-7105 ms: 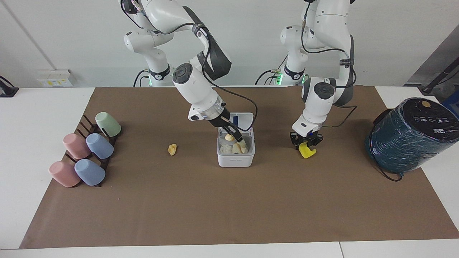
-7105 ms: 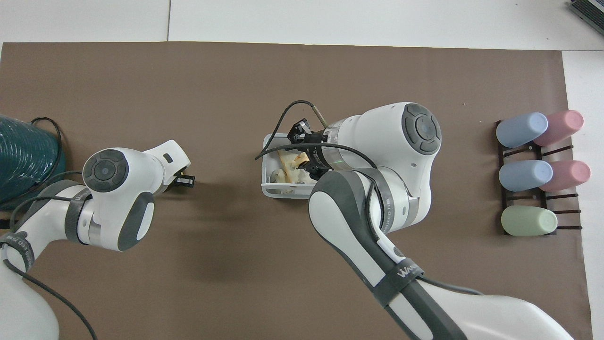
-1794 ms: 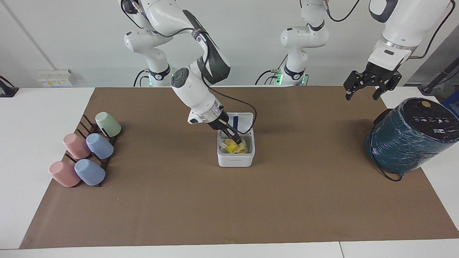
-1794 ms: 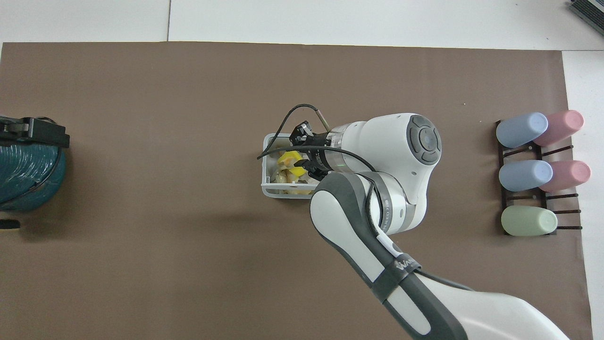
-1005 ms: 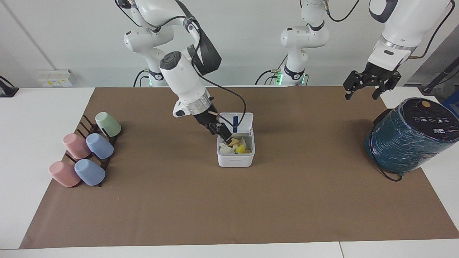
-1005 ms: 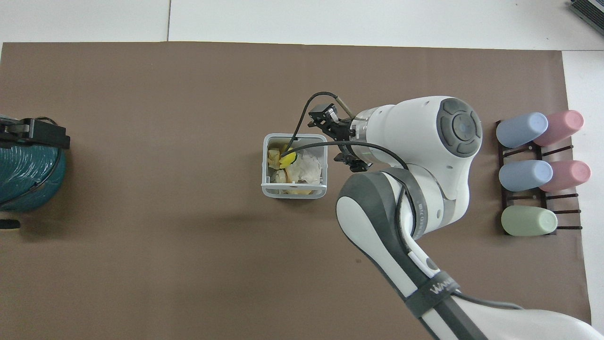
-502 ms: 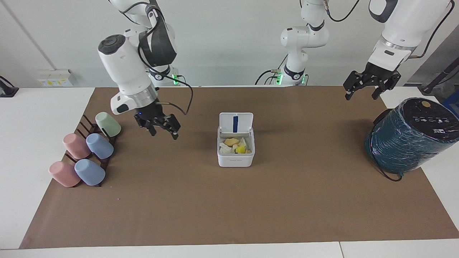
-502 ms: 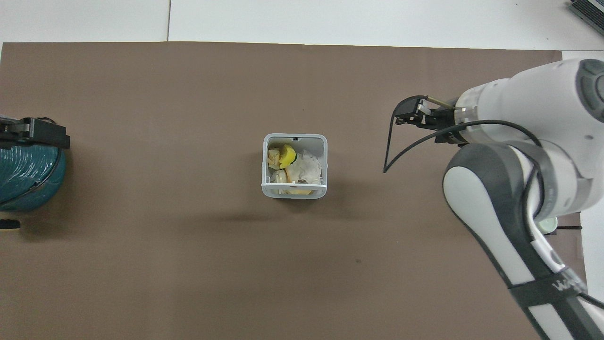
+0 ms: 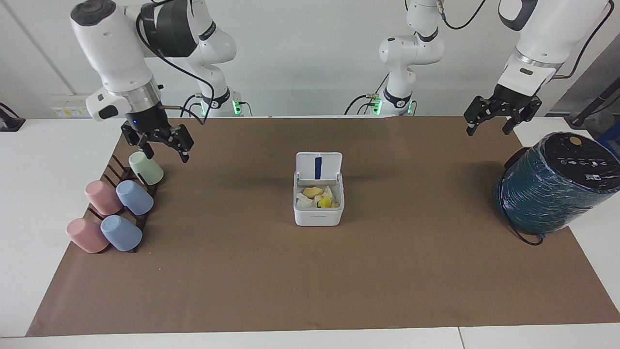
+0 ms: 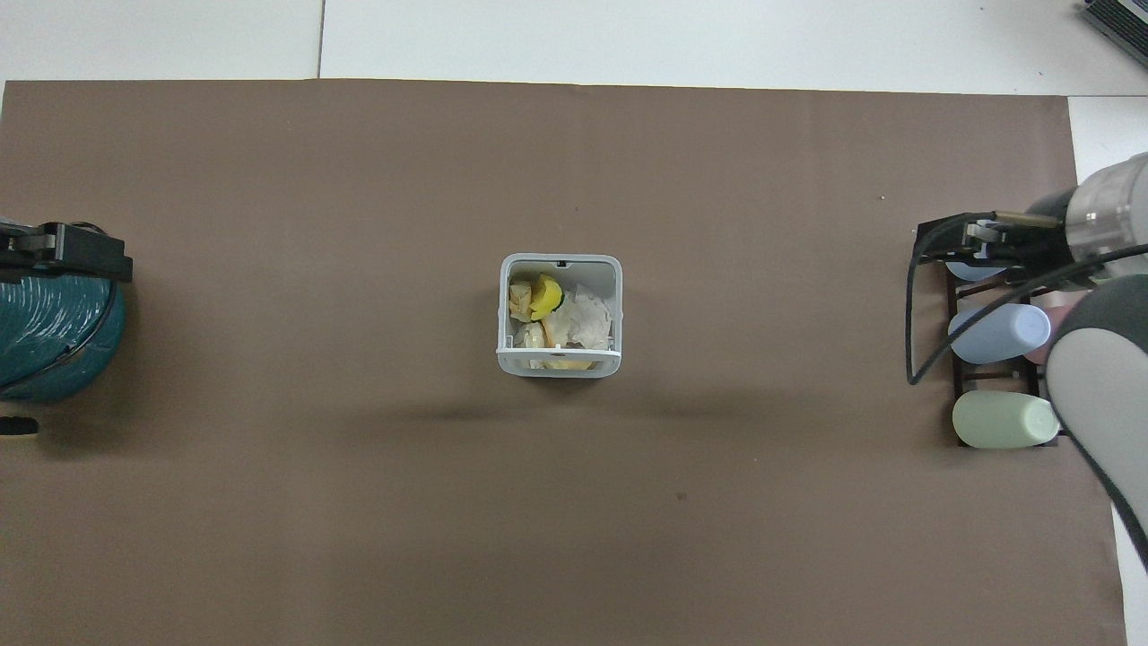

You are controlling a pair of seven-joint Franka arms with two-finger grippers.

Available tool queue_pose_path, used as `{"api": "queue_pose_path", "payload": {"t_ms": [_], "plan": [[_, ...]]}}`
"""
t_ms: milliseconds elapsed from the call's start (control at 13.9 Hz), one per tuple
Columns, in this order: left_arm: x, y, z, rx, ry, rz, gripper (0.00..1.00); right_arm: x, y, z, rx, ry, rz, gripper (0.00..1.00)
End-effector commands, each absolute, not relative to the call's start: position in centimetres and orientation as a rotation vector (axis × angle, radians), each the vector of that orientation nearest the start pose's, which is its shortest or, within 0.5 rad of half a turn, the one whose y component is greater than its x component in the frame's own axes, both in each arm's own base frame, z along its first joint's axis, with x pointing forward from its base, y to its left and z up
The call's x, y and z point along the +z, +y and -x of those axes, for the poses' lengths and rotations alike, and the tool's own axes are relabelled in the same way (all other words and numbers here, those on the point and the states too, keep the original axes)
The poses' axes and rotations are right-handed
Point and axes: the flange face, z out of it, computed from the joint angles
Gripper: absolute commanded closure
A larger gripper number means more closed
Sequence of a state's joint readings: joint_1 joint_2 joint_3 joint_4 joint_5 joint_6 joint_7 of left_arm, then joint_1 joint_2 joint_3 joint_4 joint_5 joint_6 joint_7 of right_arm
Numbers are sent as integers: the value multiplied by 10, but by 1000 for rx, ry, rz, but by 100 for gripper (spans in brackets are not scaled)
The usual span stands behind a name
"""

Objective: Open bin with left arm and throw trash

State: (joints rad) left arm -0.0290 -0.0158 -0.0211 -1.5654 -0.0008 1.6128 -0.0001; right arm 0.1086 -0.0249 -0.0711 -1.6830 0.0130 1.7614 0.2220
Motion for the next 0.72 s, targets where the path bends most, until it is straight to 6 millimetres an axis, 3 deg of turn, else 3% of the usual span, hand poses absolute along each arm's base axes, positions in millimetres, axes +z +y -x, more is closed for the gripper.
{"api": "queue_pose_path", "payload": {"t_ms": [0,144,287,646], "plan": [[642,-24,-550,-106,53,3133,0,649,2,-547,-106,224,3128,0],[642,-24,-550,-106,53,3133,0,663,-16,-532,-39,162,3139,0],[641,-23,-549,-99,51,3133,0,665,-20,-523,-28,166,3134,0],[642,-24,-550,-109,55,3133,0,649,-18,-515,-1,170,3133,0]]}}
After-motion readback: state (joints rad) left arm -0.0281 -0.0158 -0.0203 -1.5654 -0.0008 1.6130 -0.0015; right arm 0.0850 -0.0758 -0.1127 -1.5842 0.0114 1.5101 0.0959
